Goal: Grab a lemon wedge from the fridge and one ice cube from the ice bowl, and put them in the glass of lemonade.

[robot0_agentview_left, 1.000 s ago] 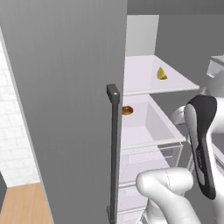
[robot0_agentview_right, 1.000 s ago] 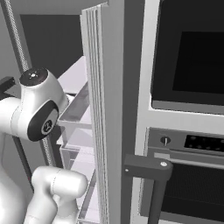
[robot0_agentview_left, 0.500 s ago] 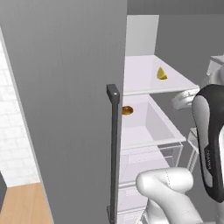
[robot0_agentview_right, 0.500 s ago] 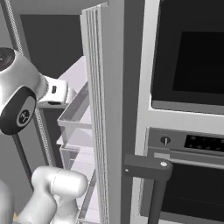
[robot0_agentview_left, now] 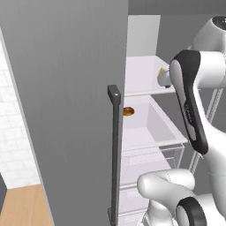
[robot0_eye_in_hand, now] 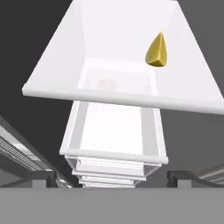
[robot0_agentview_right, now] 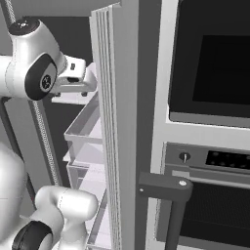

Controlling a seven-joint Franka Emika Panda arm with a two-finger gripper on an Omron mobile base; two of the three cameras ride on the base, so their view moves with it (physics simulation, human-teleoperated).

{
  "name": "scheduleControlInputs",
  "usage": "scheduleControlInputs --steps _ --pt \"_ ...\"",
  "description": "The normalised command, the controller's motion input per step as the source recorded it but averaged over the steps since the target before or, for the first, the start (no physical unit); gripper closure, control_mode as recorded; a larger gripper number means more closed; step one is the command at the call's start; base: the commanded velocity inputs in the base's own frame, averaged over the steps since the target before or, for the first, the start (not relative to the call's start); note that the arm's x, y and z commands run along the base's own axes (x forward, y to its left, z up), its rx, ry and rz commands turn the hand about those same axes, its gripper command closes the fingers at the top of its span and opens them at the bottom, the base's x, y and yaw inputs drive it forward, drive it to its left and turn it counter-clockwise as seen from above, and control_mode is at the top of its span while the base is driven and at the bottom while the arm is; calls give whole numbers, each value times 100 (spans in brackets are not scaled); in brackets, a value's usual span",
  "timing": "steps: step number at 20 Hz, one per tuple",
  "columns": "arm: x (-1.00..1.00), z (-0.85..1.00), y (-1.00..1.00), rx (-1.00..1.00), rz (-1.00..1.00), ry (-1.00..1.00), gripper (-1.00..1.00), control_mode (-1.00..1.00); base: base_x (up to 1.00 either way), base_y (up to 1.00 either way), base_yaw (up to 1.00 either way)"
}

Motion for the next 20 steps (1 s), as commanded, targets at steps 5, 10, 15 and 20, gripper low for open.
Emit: scheduleControlInputs --steps 5,10,15,20 --pt "81 -7 -10 0 -7 -12 -100 -100 0 0 0" --pt "55 -2 -1 0 -9 -14 -100 -100 0 0 0" --pt "49 -1 -28 0 -4 -7 -100 -100 0 0 0" --pt "30 0 -56 3 0 -4 -100 -100 0 0 0"
